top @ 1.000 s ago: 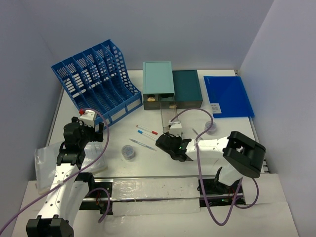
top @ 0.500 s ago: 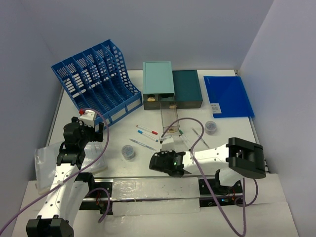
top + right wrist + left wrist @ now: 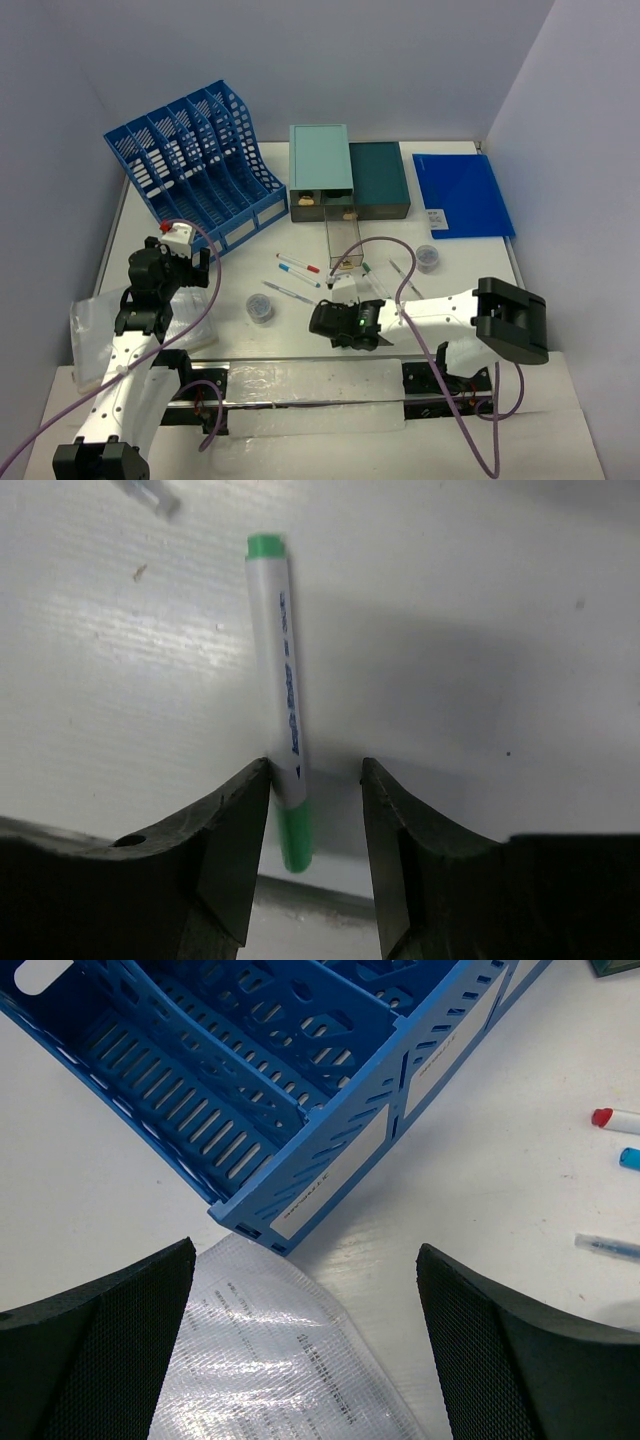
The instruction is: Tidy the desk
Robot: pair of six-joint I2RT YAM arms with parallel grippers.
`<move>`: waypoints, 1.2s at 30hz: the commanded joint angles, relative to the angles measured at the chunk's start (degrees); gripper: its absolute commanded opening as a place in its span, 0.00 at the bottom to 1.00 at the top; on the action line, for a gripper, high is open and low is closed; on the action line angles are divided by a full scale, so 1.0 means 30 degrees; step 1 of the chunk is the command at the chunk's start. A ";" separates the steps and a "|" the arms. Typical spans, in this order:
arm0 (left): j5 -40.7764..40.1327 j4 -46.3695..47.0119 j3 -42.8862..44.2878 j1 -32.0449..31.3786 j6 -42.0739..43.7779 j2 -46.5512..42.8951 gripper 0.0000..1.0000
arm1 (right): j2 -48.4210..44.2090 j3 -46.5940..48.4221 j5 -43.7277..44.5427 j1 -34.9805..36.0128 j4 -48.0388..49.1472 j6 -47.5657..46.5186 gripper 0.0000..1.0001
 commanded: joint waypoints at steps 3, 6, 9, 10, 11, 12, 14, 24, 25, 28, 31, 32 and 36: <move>0.0220 0.0162 0.0716 0.0127 0.0218 -0.0173 0.98 | 0.1316 -0.0020 -0.0590 -0.1550 0.1341 -0.2566 0.48; 0.0190 0.0191 0.0731 0.0127 0.0189 -0.0100 0.98 | 0.2172 0.0491 -0.0928 -0.1609 0.1842 -0.3123 0.45; 0.0155 0.0191 0.0754 0.0127 0.0189 -0.0099 0.98 | 0.2895 0.0684 -0.1038 -0.1609 0.1871 -0.3154 0.33; 0.0161 0.0191 0.0738 0.0127 0.0189 -0.0144 0.98 | 0.2974 0.0675 -0.1067 -0.1564 0.1894 -0.3176 0.22; 0.0184 0.0191 0.0709 0.0127 0.0189 -0.0158 0.98 | 0.2987 0.0668 -0.1074 -0.1506 0.1990 -0.3228 0.14; 0.0191 0.0191 0.0724 0.0127 0.0211 -0.0158 0.98 | 0.2943 0.0668 -0.1008 -0.1404 0.1995 -0.3352 0.06; 0.0183 0.0184 0.0731 0.0127 0.0189 -0.0114 0.98 | 0.2658 0.0954 -0.0532 -0.0899 0.1681 -0.3593 0.00; 0.0161 0.0191 0.0760 0.0127 0.0189 0.0011 0.98 | -0.1849 0.4683 0.1698 0.1570 0.1293 -0.6764 0.00; 0.0161 0.0191 0.0760 0.0127 0.0189 0.0002 0.98 | -0.2440 0.5023 0.1967 0.1568 0.1486 -0.7176 0.00; 0.0142 0.0201 0.0760 0.0127 0.0189 -0.0011 0.98 | -0.4060 0.5979 0.2801 0.0835 0.3166 -0.9309 0.00; 0.0371 0.0136 0.0760 0.0127 0.0533 -0.0012 0.98 | -0.5019 0.6663 0.3394 -0.1853 0.4616 -1.0176 0.00; 0.0495 0.0108 0.0785 0.0127 0.0818 -0.0012 0.98 | -0.5118 0.6778 0.3338 -0.2820 0.4885 -1.0288 0.00; 0.3108 -0.2123 0.2728 0.0127 0.2879 0.0152 0.99 | -0.4558 0.7597 0.2855 -0.6350 0.5424 -1.0890 0.00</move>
